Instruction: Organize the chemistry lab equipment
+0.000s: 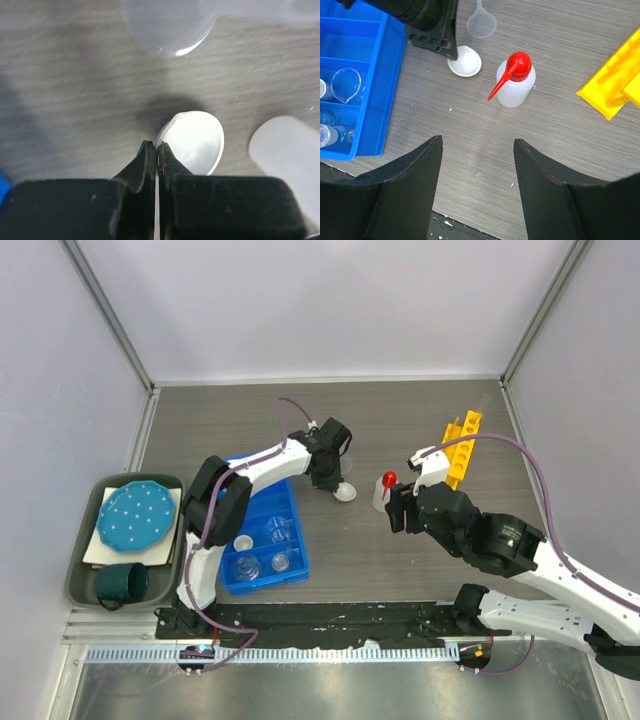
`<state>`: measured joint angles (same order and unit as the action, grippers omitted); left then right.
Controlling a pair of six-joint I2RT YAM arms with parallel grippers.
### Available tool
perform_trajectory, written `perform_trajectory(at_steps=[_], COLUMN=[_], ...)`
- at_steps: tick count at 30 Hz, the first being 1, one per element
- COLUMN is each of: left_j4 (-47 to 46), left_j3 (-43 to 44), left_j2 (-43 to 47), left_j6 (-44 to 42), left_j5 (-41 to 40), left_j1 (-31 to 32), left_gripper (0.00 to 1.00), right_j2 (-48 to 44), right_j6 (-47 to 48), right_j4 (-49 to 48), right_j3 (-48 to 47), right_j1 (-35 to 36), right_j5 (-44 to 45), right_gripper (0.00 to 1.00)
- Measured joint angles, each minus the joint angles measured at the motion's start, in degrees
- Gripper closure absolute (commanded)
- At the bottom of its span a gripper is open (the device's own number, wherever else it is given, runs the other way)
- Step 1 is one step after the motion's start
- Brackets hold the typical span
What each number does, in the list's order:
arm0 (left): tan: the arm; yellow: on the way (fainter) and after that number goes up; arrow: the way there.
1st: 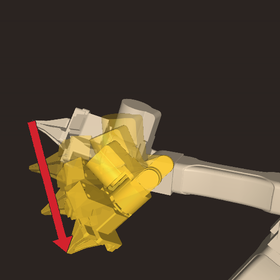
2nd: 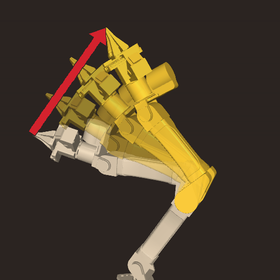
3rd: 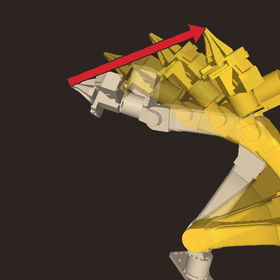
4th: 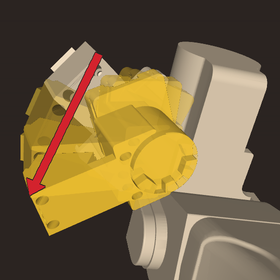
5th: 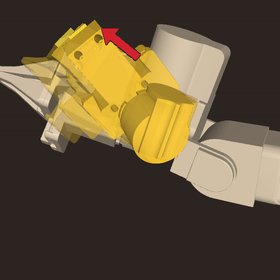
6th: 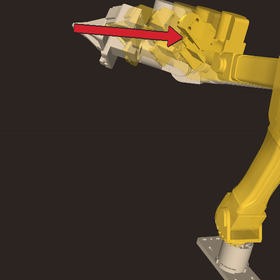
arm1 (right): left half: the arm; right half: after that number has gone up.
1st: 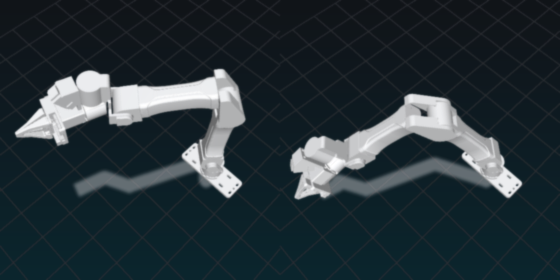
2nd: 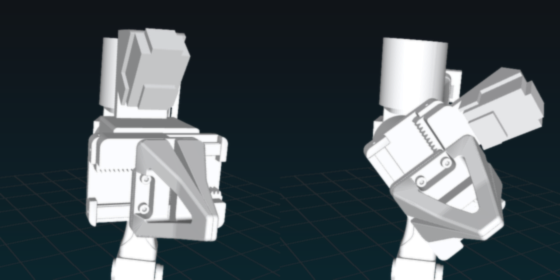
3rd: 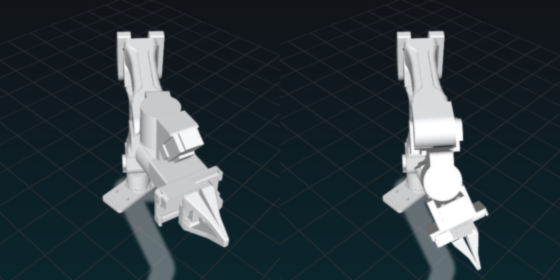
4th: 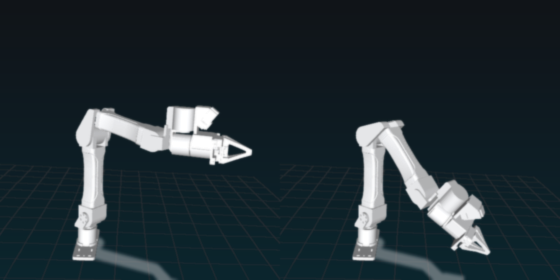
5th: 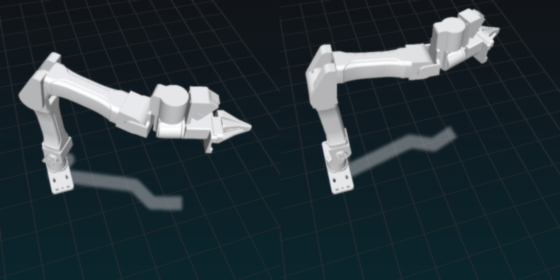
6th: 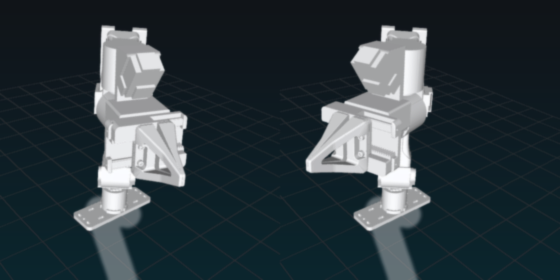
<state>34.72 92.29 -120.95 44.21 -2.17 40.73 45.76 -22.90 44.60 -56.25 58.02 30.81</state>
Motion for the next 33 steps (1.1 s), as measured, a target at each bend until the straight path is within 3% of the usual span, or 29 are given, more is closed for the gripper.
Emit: perform_trajectory(at_steps=[6, 13, 19, 25, 33], left_j4=[6.3, 9.7, 11.1, 12.3, 9.3], left_j3=[-5.3, -12.8, -22.4, -32.0, -40.1], left_j2=[10.7, 32.2, 45.2, 50.3, 50.6], left_j6=[-0.9, -0.5, 0.8, 0.9, 1.7], left_j5=[-2.8, -6.9, -9.2, -9.9, -9.6], left_j1=[0.0, -0.4, -4.5, -9.9, -12.4], left_gripper=[1.00, 1.00, 1.00, 1.00, 1.00], right_j2=[0.0, 0.0, -0.1, -0.5, -0.9], right_j6=[0.0, -0.7, -1.5, -2.0, -2.6], right_j4=[-0.2, -0.5, -0.9, -1.1, -1.3], right_j3=[0.0, 0.0, 0.0, 0.0, 0.1], right_j1=[0.0, 0.0, 0.0, 0.1, 0.3], right_j5=[-0.9, -2.8, -5.2, -6.8, -7.8], right_gripper=[0.36, 0.36, 0.37, 0.37, 0.37])
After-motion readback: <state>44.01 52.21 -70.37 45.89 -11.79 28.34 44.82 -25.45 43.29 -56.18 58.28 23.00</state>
